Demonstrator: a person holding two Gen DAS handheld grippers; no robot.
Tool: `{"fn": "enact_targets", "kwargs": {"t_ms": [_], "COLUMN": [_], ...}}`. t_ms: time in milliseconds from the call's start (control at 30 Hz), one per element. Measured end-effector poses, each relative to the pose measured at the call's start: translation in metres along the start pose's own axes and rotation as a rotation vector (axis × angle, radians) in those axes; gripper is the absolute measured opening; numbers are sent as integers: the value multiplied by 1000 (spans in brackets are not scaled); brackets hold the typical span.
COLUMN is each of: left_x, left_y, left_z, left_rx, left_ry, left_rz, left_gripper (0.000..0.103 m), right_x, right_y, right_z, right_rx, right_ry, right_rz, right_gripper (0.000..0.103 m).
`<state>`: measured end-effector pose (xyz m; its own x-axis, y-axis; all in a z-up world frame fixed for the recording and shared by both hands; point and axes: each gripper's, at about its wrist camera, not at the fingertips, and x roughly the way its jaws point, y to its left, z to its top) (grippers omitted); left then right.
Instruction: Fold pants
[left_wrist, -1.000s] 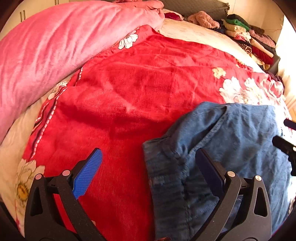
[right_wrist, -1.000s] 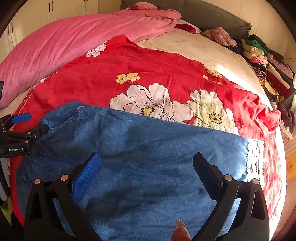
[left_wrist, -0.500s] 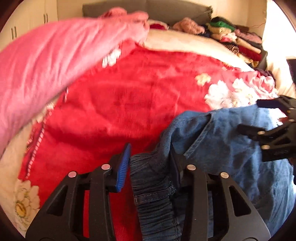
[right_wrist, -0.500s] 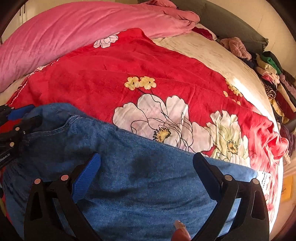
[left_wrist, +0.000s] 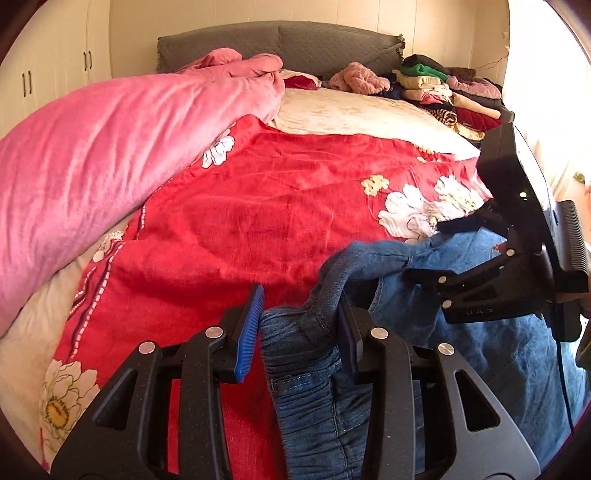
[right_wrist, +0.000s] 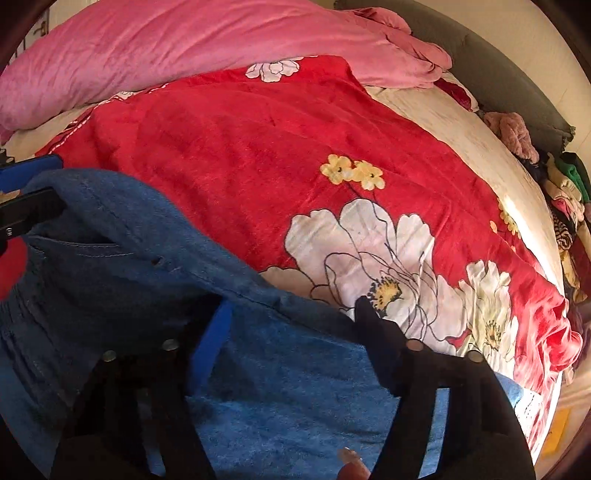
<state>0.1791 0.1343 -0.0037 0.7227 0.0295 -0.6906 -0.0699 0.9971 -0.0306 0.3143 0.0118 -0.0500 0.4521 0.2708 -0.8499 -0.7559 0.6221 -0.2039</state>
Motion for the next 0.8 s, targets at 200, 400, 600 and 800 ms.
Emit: {"fn": "enact_targets", "kwargs": {"t_ms": [200, 400, 600, 800], "left_x": [-2, -18, -50, -78], "left_y": [5, 0, -12, -18], "left_z": [-2, -4, -12, -35], "left_rx": [-6, -1, 13, 21], "left_ry": [-5, -30, -74, -81], "left_rz": [2, -12, -15, -29], "left_gripper": [29, 29, 30, 30], "right_x": [-20, -72, -120, -156], "right_y": [9, 3, 13, 33], "right_z": [-12, -39, -70, -102], "right_rx": [19, 138, 233, 292], "right_ry": [-50, -155, -231, -272], "right_rz": [24, 77, 109, 168], "right_gripper": [12, 10, 10, 10]}}
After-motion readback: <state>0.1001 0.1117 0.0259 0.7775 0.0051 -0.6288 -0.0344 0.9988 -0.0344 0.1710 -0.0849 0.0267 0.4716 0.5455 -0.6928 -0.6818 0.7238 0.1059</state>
